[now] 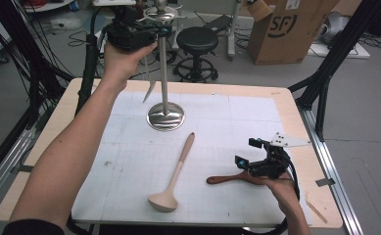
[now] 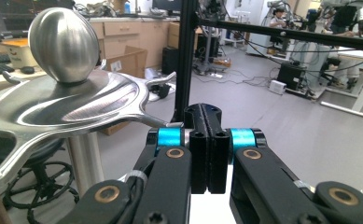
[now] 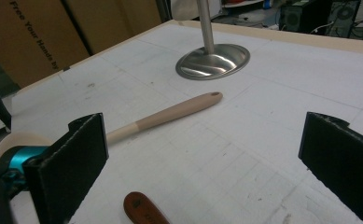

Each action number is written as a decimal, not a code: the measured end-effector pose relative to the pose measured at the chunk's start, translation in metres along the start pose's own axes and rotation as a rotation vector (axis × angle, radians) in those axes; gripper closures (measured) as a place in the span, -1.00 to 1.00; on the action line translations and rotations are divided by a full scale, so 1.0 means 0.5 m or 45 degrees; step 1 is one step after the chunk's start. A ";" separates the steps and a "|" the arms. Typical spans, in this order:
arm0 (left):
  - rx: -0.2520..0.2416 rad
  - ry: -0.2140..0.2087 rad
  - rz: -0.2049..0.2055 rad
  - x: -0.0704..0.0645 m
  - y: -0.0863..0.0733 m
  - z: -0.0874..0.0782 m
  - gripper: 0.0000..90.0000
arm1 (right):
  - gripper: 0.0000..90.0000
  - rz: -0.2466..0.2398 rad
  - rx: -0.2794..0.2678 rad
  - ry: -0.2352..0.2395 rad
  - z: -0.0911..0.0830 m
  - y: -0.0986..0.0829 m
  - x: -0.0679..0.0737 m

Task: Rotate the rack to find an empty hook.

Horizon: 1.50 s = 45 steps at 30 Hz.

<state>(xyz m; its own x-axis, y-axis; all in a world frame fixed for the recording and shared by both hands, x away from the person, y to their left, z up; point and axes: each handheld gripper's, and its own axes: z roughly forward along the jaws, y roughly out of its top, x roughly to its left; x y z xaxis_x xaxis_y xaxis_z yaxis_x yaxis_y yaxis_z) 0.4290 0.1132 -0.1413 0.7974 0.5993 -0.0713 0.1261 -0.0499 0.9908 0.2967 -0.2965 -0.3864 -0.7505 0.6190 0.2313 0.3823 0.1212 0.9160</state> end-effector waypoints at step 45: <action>-0.023 0.058 -0.003 0.023 0.001 -0.039 0.99 | -1.00 -0.001 0.007 0.004 0.005 0.000 0.003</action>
<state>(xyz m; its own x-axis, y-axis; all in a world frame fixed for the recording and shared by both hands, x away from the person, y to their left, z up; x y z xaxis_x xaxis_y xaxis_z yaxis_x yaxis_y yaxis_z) 0.4267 0.1354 -0.1395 0.7693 0.6352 -0.0688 0.1173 -0.0345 0.9925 0.2971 -0.2939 -0.3867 -0.7527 0.6162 0.2317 0.3845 0.1259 0.9145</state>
